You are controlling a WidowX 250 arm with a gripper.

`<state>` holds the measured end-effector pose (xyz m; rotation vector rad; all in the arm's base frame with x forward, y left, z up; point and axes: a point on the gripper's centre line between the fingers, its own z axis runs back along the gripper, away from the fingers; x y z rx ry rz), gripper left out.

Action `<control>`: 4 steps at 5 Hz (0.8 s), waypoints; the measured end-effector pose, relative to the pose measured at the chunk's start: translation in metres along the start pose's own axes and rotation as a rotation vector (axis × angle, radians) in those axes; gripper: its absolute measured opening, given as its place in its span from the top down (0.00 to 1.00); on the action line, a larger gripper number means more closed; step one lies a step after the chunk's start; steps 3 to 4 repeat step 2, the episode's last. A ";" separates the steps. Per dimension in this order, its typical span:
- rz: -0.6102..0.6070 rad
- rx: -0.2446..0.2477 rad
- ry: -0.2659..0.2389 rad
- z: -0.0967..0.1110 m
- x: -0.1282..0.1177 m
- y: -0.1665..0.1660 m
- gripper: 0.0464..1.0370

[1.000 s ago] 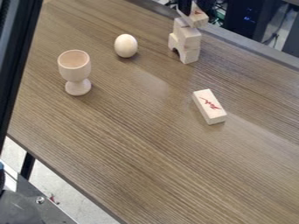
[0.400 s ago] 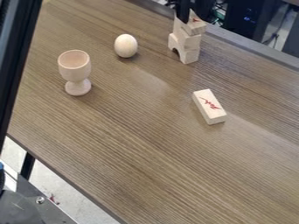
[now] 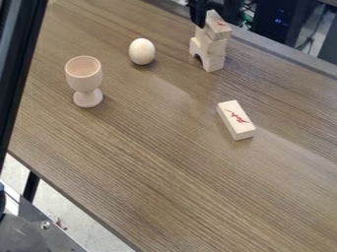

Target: Put one rectangular block on top of the two cubes

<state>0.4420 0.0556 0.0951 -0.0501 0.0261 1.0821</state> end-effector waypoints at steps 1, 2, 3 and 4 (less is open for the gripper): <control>-0.006 -0.001 -0.003 0.004 0.000 -0.001 0.04; -0.021 -0.044 -0.027 0.029 -0.006 -0.004 0.04; -0.021 -0.044 -0.027 0.029 -0.006 -0.004 0.04; -0.021 -0.044 -0.027 0.029 -0.006 -0.004 0.04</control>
